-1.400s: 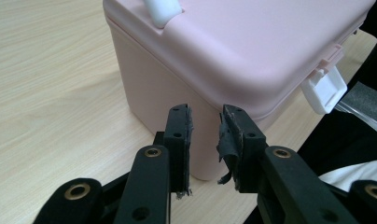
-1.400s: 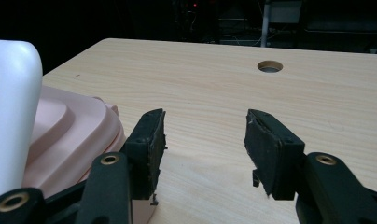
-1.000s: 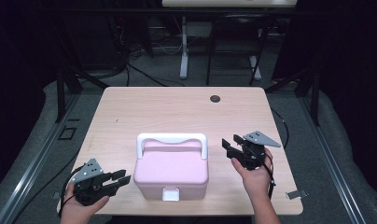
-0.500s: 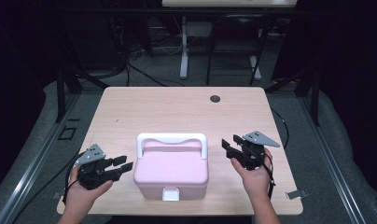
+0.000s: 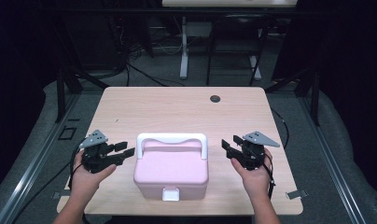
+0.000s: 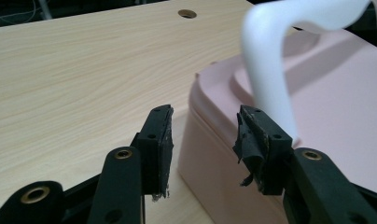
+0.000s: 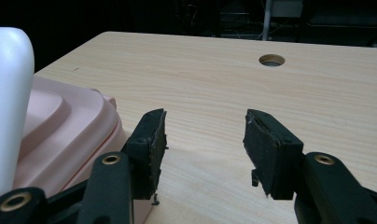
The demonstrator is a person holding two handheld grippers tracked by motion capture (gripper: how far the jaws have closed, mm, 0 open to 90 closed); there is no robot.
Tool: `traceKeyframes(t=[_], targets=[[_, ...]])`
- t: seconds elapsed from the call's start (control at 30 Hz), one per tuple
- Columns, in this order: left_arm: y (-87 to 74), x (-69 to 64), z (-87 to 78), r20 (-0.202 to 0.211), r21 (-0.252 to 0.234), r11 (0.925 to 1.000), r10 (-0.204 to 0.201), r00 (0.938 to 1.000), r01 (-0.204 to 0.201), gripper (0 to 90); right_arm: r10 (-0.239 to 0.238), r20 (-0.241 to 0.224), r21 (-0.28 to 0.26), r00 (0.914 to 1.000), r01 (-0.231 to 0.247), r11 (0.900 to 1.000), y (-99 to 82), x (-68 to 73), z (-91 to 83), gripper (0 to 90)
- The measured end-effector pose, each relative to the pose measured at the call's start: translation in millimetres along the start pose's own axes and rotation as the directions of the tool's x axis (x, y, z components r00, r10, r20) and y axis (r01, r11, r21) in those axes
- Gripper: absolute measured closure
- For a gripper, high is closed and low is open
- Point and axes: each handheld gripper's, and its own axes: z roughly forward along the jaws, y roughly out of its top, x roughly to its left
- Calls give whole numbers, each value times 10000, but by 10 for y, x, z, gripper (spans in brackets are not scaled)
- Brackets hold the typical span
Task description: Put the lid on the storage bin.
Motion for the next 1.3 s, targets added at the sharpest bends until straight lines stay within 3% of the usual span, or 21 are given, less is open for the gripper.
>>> traceKeyframes(t=[0.23, 0.43, 0.8, 1.3], targets=[[-4, 194, 112, -234, 115, 9973, -720, 9971, 723, 553, -13, -4, 8, 10000, 13, 10000, -9, -8, 11, 479], [-35, 295, 177, -340, 170, 9948, -997, 9944, 1004, 553, 24, 2, 69, 10000, -24, 10000, -16, -11, 16, 479], [-169, 364, 229, -451, 86, 9924, -1226, 9914, 1231, 553, -62, 12, 118, 10000, 62, 9999, -45, 1, 46, 480], [-359, 404, 231, -621, 210, 9918, -1242, 9903, 1257, 546, -224, 67, 334, 9997, 221, 9992, -104, 12, 106, 481]])
